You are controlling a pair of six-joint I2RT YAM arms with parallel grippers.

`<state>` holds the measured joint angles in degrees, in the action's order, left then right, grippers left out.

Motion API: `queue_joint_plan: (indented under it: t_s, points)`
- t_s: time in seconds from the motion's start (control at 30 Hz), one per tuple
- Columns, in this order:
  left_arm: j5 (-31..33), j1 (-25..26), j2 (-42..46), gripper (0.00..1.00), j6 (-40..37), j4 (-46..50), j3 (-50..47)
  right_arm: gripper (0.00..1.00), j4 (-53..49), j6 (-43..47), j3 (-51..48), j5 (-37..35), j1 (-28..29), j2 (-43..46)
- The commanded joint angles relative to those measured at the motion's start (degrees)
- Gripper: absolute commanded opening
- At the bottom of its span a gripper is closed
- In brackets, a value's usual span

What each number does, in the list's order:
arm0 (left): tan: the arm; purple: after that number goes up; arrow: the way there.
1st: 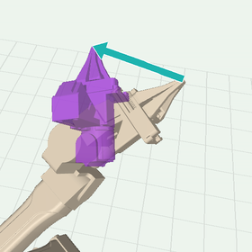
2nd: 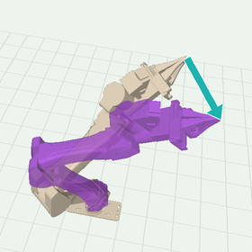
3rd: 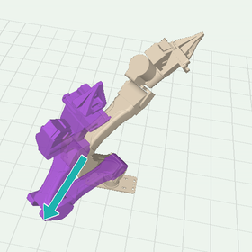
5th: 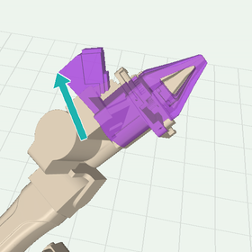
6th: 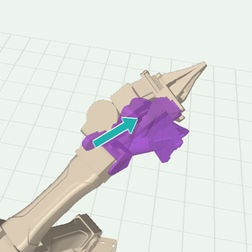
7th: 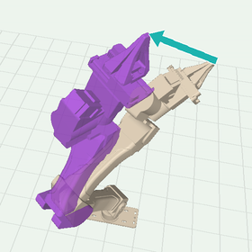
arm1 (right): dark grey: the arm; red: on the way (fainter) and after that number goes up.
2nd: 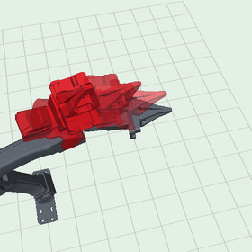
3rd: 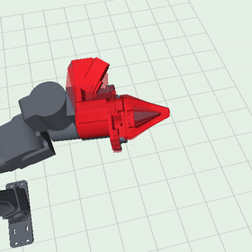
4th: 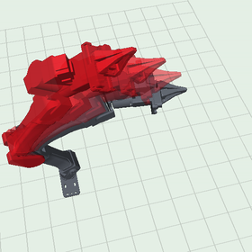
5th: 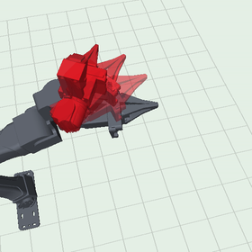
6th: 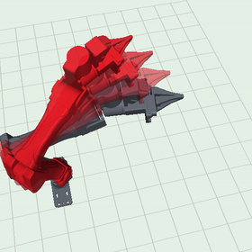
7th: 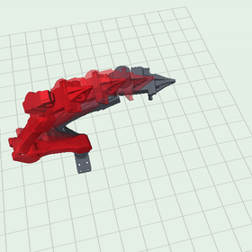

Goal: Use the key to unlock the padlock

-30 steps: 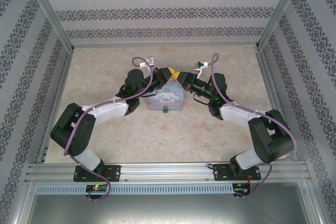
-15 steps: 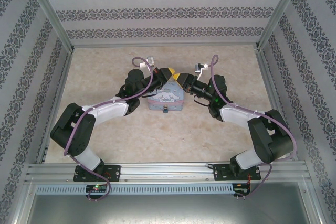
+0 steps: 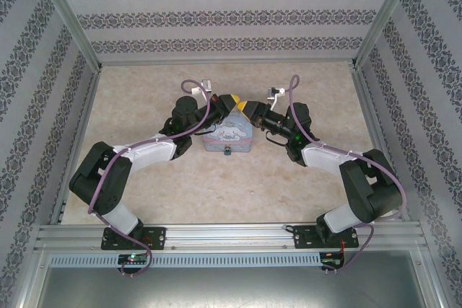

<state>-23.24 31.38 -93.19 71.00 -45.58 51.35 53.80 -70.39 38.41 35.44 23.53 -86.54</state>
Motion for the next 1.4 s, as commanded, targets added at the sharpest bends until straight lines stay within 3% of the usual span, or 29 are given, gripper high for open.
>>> queue_joint_plan:
  t_s: [0.0, 0.23, 0.63, 0.77, 0.87, 1.03, 1.23, 1.37]
  points:
    - [0.13, -0.26, 0.64, 0.00, -0.07, -3.15, -0.38, 0.19, 1.92, 0.08, 1.66, 0.24, 0.69, -0.61]
    - [0.54, -0.09, 0.64, 0.00, 0.34, -3.69, -0.98, 0.00, 1.91, -0.10, 2.15, 0.33, 0.64, -1.05]
    - [2.82, -0.02, 3.14, 0.00, -0.07, -3.43, -2.63, 0.00, 2.09, -0.36, 0.61, 0.01, -0.31, -0.74]
    - [4.77, -0.32, 5.74, 0.43, -1.81, 0.49, -2.80, 0.00, 1.92, -0.27, -0.12, 0.37, -0.48, -0.39]
    - [6.36, -0.97, 9.42, 0.65, -4.33, 4.83, -3.44, 0.00, 1.76, -0.11, -1.17, 0.51, -0.78, 0.30]
    - [5.80, -1.95, 16.65, 0.80, -10.96, 18.82, -3.75, 0.00, 0.64, 0.14, -2.89, 1.20, -1.51, 1.85]
    - [-0.11, -1.91, 20.76, 0.91, -25.50, 43.66, -1.51, 0.00, -3.44, 1.16, -5.13, 1.95, -1.82, 3.83]
    - [-2.65, -1.06, 21.68, 0.94, -30.52, 48.00, -5.92, 0.00, -7.26, 2.73, -6.22, 1.44, -1.44, 4.14]
